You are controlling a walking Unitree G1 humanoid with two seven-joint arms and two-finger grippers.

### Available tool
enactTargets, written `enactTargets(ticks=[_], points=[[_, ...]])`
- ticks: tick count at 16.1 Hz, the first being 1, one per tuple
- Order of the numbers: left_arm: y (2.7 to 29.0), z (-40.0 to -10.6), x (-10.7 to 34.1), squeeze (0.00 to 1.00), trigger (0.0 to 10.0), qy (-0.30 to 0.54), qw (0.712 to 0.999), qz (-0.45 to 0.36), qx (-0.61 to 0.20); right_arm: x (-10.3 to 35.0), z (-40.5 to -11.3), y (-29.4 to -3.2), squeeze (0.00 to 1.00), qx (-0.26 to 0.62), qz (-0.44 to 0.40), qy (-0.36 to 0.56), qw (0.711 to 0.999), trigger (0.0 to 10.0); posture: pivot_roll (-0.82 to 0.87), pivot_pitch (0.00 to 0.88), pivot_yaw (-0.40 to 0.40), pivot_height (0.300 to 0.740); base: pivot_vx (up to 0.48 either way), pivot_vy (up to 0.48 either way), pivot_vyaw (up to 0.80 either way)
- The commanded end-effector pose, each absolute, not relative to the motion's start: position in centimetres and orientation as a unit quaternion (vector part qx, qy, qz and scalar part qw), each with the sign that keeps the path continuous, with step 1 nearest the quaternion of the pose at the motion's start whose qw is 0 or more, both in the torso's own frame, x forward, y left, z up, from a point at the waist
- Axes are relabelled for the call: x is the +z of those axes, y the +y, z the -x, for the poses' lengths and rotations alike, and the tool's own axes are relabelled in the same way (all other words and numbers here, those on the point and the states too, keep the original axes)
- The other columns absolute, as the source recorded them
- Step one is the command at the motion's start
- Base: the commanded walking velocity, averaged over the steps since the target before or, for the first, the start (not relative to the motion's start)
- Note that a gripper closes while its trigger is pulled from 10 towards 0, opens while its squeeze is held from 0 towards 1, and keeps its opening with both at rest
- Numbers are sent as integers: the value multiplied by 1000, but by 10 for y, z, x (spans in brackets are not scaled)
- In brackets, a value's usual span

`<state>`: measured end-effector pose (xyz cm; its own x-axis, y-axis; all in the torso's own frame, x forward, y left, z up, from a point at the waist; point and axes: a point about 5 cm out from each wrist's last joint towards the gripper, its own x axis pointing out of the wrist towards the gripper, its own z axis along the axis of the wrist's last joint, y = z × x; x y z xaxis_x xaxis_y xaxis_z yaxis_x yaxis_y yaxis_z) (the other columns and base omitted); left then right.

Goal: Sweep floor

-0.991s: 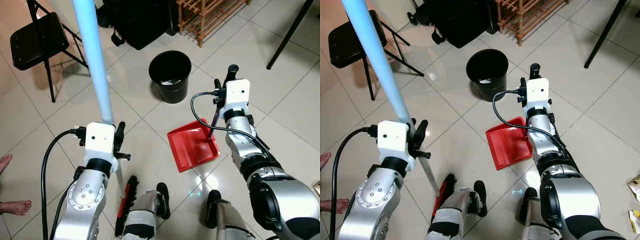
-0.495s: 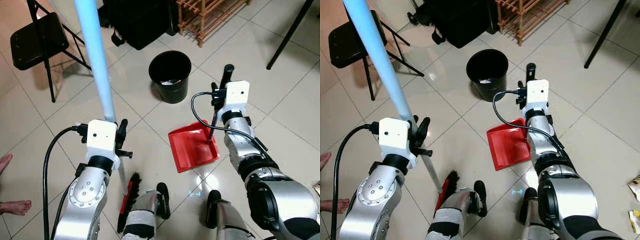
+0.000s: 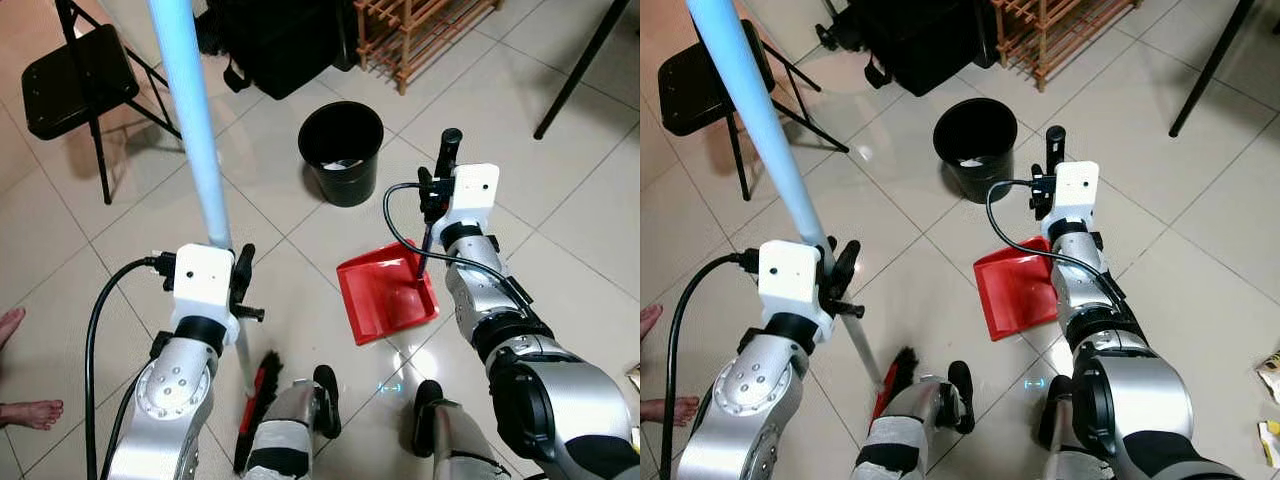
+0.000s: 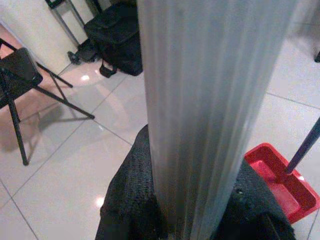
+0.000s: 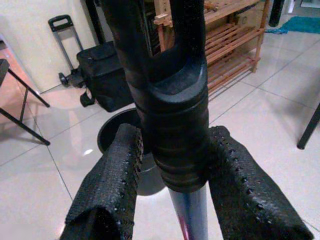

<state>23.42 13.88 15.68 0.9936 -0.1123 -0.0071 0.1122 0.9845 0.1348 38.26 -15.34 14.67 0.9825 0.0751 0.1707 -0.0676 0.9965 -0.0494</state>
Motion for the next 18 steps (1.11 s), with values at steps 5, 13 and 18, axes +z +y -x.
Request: enactTargets(ticks=[5,13,18], points=[[144,-225,157,0,10000,6,996,-78,-50,147,-386,-155,0,37,21,-65,997,10000,416,418,270,740,0,0,0],[144,-224,157,0,10000,6,996,-75,-54,151,-390,-177,0,17,-7,-32,999,10000,423,400,269,740,0,0,0],[145,-223,159,0,10000,4,996,-75,-56,154,-392,-174,0,37,-4,-36,999,10000,429,389,274,740,0,0,0]])
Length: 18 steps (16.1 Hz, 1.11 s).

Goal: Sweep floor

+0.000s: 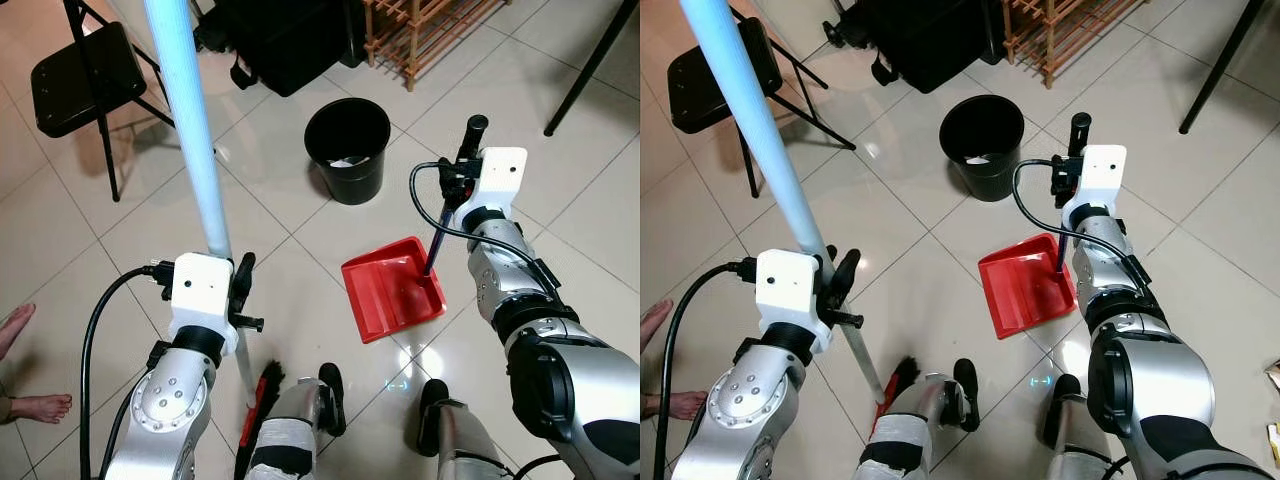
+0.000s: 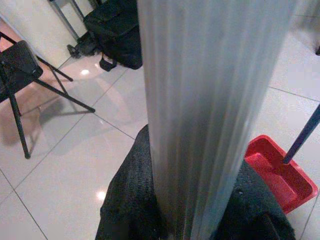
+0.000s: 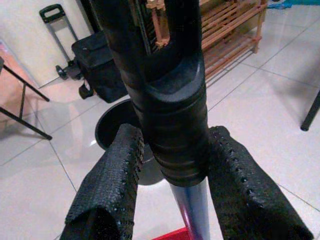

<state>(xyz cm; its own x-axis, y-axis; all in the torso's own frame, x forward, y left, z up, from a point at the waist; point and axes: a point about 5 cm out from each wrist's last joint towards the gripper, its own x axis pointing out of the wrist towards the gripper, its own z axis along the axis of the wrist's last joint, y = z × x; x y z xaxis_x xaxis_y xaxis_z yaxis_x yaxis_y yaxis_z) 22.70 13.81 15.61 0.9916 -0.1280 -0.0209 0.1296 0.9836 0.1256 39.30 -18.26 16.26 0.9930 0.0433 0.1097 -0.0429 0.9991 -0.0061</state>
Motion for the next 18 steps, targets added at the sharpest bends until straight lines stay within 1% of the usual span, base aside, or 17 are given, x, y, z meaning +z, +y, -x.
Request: enactTargets(ticks=[1,8,9,18], points=[[145,-223,159,0,10000,3,996,-74,-56,158,-393,-171,0,44,-5,-40,998,10000,432,387,276,740,0,0,0],[143,-222,159,0,10000,2,996,-73,-60,174,-399,-166,0,65,-11,-64,996,10000,431,392,279,740,0,0,0],[143,-222,159,0,10000,3,995,-73,-60,172,-398,-166,0,68,-9,-62,996,0,430,394,279,740,0,0,0],[141,-224,159,0,10000,2,995,-73,-63,161,-394,-166,0,72,-12,-50,996,0,422,401,279,740,0,0,0]])
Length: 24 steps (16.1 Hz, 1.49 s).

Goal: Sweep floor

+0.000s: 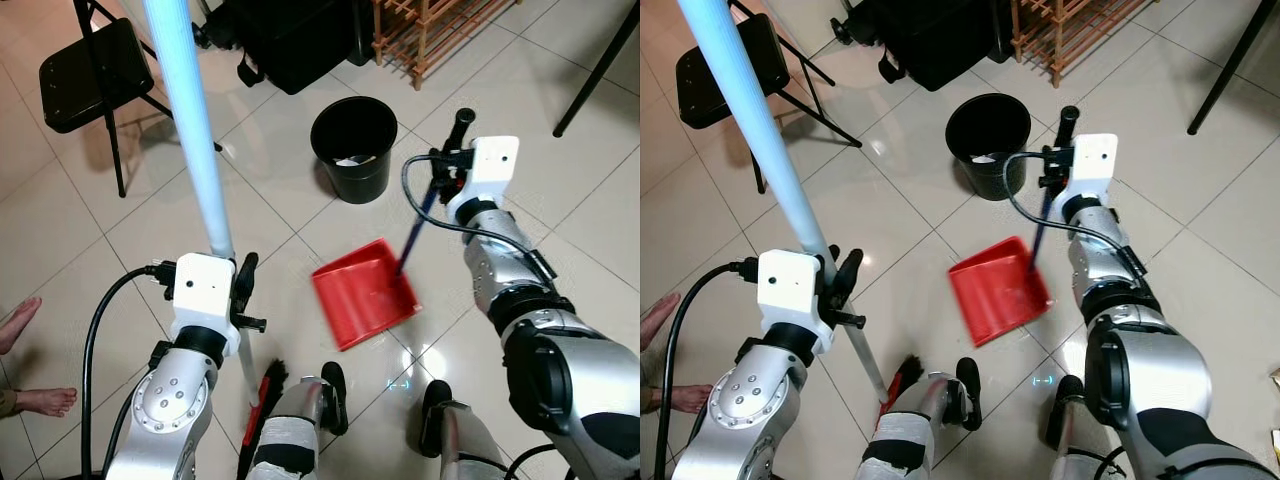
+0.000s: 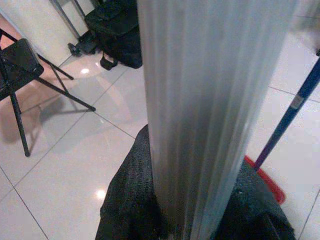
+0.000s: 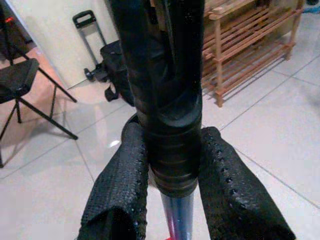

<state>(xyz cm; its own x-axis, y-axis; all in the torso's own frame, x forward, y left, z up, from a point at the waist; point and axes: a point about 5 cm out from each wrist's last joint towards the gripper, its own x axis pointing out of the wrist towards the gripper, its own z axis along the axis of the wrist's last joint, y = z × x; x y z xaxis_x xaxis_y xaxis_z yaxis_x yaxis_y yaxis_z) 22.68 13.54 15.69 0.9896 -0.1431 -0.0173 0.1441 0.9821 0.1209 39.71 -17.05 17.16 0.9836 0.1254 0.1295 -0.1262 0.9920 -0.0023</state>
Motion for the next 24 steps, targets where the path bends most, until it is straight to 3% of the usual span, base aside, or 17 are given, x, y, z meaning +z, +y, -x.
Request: enactTargets(ticks=[1,5,12,16,21,24], points=[[141,-224,159,0,10000,2,995,-73,-63,161,-394,-166,0,72,-12,-50,996,0,422,401,279,740,0,0,0],[138,-225,158,0,10000,2,995,-70,-66,156,-392,-168,0,65,-5,-40,997,0,411,399,274,740,0,0,0],[124,-251,156,0,10000,-21,996,-51,-68,150,-390,-170,0,53,-2,-32,998,0,305,341,195,740,0,0,0],[112,-280,156,0,10000,-51,997,-33,-56,168,-396,-165,0,50,-14,-69,996,0,190,227,85,740,0,0,0],[106,-312,158,0,10000,-77,996,-32,-43,190,-403,-162,0,51,-18,-89,995,0,142,112,34,740,0,0,0],[110,-321,159,0,10000,-84,995,-38,-35,193,-405,-160,0,46,-19,-85,995,0,129,86,35,740,0,0,0]])
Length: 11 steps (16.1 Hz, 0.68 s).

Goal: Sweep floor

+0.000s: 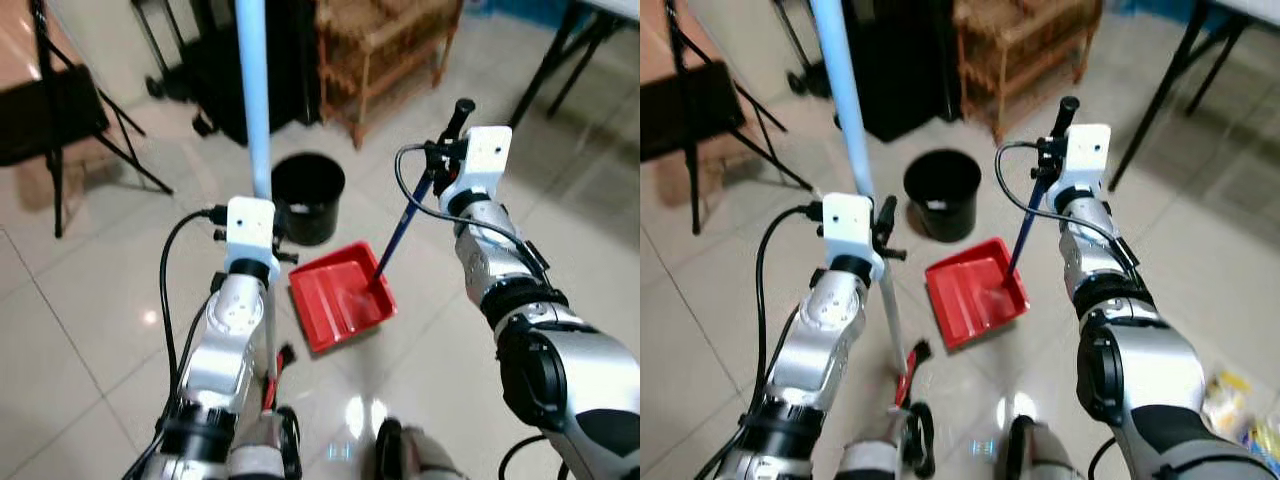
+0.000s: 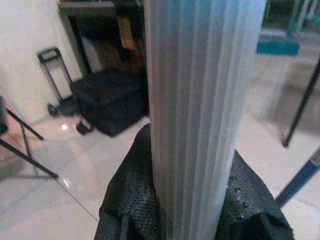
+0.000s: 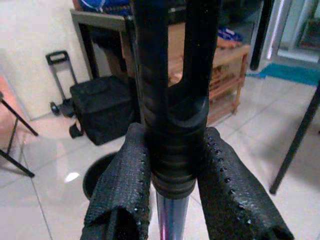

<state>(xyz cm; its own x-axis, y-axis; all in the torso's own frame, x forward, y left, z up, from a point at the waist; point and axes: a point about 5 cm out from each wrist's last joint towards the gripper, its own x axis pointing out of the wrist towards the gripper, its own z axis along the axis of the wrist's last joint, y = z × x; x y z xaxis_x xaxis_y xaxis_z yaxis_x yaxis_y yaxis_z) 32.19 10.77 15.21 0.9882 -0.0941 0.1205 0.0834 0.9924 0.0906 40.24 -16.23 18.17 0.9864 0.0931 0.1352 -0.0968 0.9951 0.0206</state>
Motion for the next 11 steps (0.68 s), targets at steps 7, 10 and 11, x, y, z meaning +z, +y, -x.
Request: enactTargets(ticks=[7,10,11], points=[[117,-331,145,0,10000,-75,995,-55,-31,193,-402,-159,0,50,-33,-107,992,10000,90,30,41,740,0,0,0],[120,-331,137,0,10000,-66,996,-52,-32,184,-396,-161,0,46,-53,-117,991,10000,75,22,42,740,0,0,0],[121,-331,134,0,10000,-61,996,-51,-31,179,-394,-161,0,42,-58,-111,991,10000,73,18,39,740,0,0,0]])
